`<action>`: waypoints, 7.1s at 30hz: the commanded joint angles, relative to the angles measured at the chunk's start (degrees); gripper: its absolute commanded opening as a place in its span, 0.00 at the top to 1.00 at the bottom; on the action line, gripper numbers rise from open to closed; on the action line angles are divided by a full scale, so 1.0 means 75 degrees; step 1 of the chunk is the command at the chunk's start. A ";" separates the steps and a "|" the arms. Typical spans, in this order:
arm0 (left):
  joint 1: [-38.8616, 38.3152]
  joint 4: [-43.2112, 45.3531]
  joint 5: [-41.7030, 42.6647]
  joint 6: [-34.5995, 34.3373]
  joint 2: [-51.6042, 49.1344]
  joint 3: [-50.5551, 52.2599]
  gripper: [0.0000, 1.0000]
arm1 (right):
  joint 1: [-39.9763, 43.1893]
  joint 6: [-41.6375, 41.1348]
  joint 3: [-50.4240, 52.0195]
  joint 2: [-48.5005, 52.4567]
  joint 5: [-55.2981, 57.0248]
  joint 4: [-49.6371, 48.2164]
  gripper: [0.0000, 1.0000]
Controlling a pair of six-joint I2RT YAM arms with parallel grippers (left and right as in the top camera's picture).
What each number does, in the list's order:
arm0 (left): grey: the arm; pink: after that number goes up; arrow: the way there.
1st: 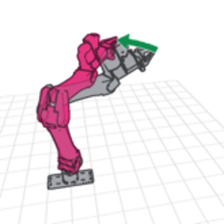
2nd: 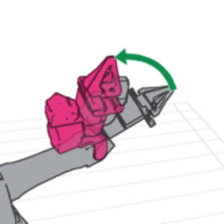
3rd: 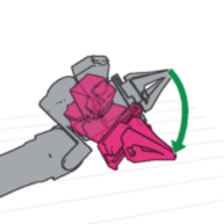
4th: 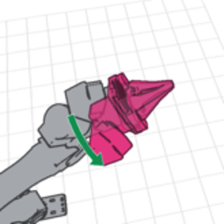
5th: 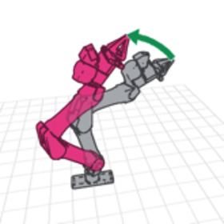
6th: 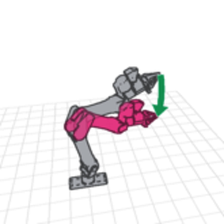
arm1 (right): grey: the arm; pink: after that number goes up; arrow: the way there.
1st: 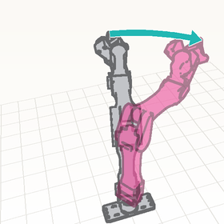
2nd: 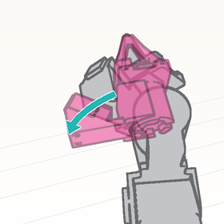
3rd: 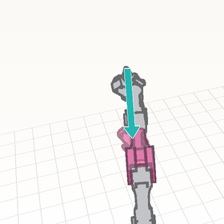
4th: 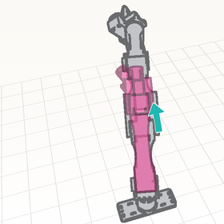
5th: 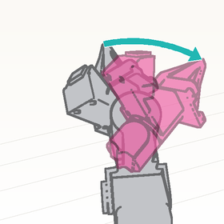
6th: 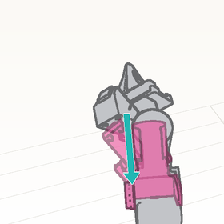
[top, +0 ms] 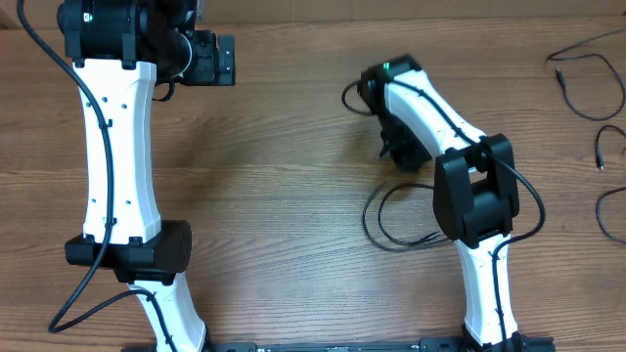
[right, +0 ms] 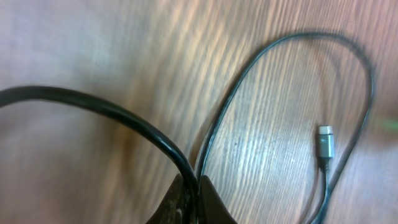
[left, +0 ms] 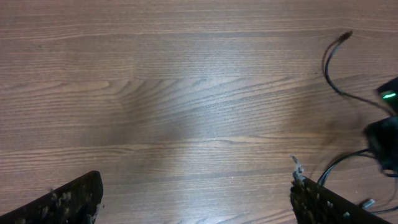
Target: Untangle cables
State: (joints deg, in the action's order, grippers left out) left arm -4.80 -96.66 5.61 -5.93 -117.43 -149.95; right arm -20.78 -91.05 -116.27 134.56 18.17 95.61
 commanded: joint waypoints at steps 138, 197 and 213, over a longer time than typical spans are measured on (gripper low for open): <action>-0.0772 0.1026 0.0664 0.0335 0.0073 0.1116 0.02 | 0.8038 0.3334 0.6612 -0.6583 -0.0918 -0.2847 0.00; -0.0953 0.0638 0.0787 0.0766 0.0073 0.1116 0.03 | 0.8848 0.2433 0.9608 -0.4436 -0.1160 -1.0416 0.96; -0.1070 0.0729 0.0781 0.0799 0.0073 0.1116 0.03 | 0.7563 0.1947 0.9477 -0.4436 -0.1326 -1.0972 0.96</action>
State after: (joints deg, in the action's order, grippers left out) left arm -12.58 -91.70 11.35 -1.23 -117.43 -141.60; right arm 36.34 -76.09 -46.13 99.02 12.32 13.50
